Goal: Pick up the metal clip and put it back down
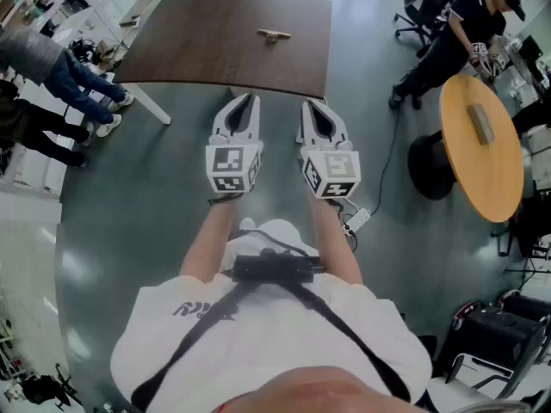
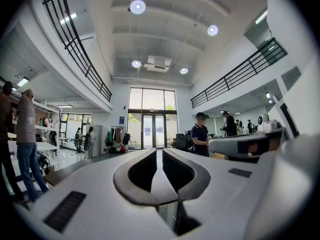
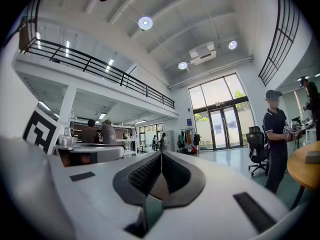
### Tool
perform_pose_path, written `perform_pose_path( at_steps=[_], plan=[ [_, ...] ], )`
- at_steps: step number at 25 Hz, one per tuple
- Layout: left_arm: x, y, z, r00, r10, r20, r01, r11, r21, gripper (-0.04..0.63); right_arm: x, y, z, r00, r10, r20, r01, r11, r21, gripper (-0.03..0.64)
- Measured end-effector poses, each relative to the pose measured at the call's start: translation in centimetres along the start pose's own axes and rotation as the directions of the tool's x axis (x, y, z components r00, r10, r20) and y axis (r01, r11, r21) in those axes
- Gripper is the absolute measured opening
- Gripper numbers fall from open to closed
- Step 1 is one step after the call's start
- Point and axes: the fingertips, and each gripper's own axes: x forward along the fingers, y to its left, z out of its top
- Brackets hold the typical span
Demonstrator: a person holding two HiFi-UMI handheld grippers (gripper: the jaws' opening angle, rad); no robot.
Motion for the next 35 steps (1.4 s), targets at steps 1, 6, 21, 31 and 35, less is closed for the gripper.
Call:
perform_pose_path(
  at_steps=[1, 6, 21, 31, 35],
  plan=[
    [-0.3, -0.2, 0.2, 1.000, 0.000, 0.005, -0.001, 1.000, 0.003, 0.046, -0.1, -0.1, -0.2, 1.000, -0.003, 0.002, 0.003, 1.000, 0.004, 0.008],
    [-1.1, 0.3, -1.2, 1.000, 0.029, -0.008, -0.029, 1.000, -0.009, 0.046, 0.2, -0.4, -3.9, 0.998, 0.006, -0.056, -0.002, 0.998, 0.066, 0.008],
    [-2.9, 13.3, -1.9, 0.999, 0.006, 0.043, -0.003, 0.998, -0.070, 0.046, 9.0, 8.3, -5.4, 0.998, 0.006, -0.067, -0.001, 0.998, 0.069, 0.008],
    [-4.5, 25.9, -4.7, 0.998, -0.067, -0.003, 0.066, 0.989, -0.134, 0.046, 17.7, 20.5, -7.1, 0.995, 0.022, -0.099, -0.019, 0.999, 0.026, 0.008],
    [-3.1, 26.5, -5.9, 0.995, -0.097, -0.001, 0.095, 0.982, -0.163, 0.046, 19.3, 19.4, -7.7, 0.994, -0.015, -0.110, 0.017, 1.000, 0.021, 0.008]
  ],
)
